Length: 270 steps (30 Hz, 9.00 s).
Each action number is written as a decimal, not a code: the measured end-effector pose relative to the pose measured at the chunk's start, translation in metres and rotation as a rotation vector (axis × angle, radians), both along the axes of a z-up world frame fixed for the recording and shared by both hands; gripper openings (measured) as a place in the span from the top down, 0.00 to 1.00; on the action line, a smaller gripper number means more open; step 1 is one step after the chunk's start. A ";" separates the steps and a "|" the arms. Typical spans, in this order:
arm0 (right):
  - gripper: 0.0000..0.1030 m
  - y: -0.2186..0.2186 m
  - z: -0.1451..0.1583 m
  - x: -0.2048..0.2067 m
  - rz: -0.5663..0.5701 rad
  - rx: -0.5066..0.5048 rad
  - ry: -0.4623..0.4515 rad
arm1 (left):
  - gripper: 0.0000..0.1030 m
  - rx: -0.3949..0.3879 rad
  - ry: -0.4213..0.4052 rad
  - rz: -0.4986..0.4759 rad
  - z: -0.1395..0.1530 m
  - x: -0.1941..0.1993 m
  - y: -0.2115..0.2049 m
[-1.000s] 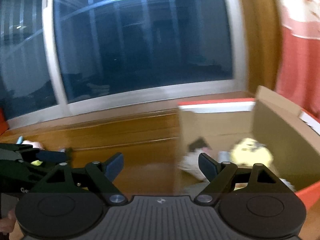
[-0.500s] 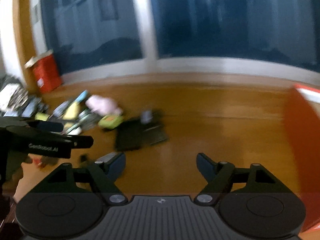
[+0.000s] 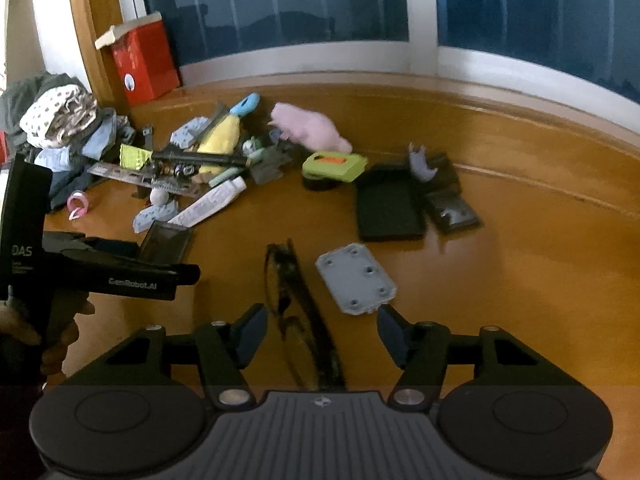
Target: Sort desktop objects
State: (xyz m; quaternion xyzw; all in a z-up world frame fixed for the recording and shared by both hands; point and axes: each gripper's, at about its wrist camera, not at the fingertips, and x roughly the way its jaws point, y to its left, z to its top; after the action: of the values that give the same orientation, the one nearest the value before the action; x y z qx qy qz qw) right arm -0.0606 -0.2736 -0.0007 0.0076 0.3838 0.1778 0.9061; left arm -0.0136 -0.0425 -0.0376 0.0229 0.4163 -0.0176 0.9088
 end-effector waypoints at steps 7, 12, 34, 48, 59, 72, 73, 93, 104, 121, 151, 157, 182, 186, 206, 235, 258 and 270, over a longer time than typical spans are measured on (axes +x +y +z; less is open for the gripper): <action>0.39 0.016 -0.013 0.003 -0.007 0.003 0.034 | 0.13 -0.010 -0.009 -0.062 0.002 0.005 0.012; 0.39 0.027 -0.020 0.004 -0.024 0.007 0.038 | 0.11 -0.012 -0.010 -0.148 0.000 0.015 0.013; 0.70 0.035 -0.028 -0.001 -0.125 0.034 0.036 | 0.45 -0.098 -0.056 -0.328 0.019 0.010 0.010; 0.67 0.034 -0.029 0.006 -0.126 0.005 0.050 | 0.45 -0.099 -0.057 -0.319 0.023 0.012 0.010; 0.68 0.048 -0.037 0.033 -0.099 -0.041 -0.010 | 0.45 -0.090 -0.046 -0.316 0.021 0.015 0.007; 0.69 0.032 -0.012 0.018 -0.115 0.043 -0.067 | 0.45 -0.083 -0.082 -0.337 0.032 0.022 -0.011; 0.69 0.029 -0.008 0.016 -0.123 0.047 -0.075 | 0.45 -0.083 -0.088 -0.344 0.034 0.022 -0.014; 0.71 -0.007 0.011 -0.008 -0.248 0.049 -0.138 | 0.50 -0.091 -0.070 -0.434 0.033 0.023 -0.040; 0.70 -0.002 0.008 -0.011 -0.243 0.049 -0.126 | 0.26 -0.093 0.000 -0.567 0.011 0.009 -0.041; 0.70 -0.005 0.005 -0.015 -0.260 0.049 -0.115 | 0.87 -0.073 -0.047 -0.672 0.002 0.021 -0.072; 0.70 -0.021 0.006 0.010 -0.138 0.005 -0.079 | 0.18 -0.147 -0.055 -0.206 0.018 0.002 -0.047; 0.70 -0.032 0.008 0.013 -0.016 0.000 -0.081 | 0.18 -0.161 -0.031 -0.058 0.003 -0.004 -0.066; 0.70 -0.089 0.018 -0.002 0.098 0.071 -0.095 | 0.41 -0.138 -0.151 0.064 0.043 -0.023 -0.113; 0.70 -0.092 0.027 -0.012 0.021 0.071 -0.118 | 0.41 -0.138 -0.168 -0.030 0.052 -0.021 -0.122; 0.70 -0.115 0.054 -0.052 -0.215 0.027 -0.232 | 0.41 -0.128 -0.194 -0.250 0.065 -0.011 -0.155; 0.70 -0.212 0.061 -0.058 -0.267 0.036 -0.246 | 0.41 -0.126 -0.174 -0.333 0.066 -0.002 -0.256; 0.70 -0.291 0.064 -0.064 -0.352 0.070 -0.303 | 0.41 -0.111 -0.238 -0.437 0.088 -0.003 -0.341; 0.70 -0.328 0.072 -0.066 -0.383 0.096 -0.356 | 0.41 -0.099 -0.320 -0.490 0.116 -0.006 -0.384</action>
State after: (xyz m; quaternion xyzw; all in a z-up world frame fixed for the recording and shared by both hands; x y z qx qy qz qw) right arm -0.1264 -0.6016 0.0712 0.0916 0.2013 0.0194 0.9751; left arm -0.0198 -0.4266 0.0787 0.0808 0.2484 -0.2527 0.9316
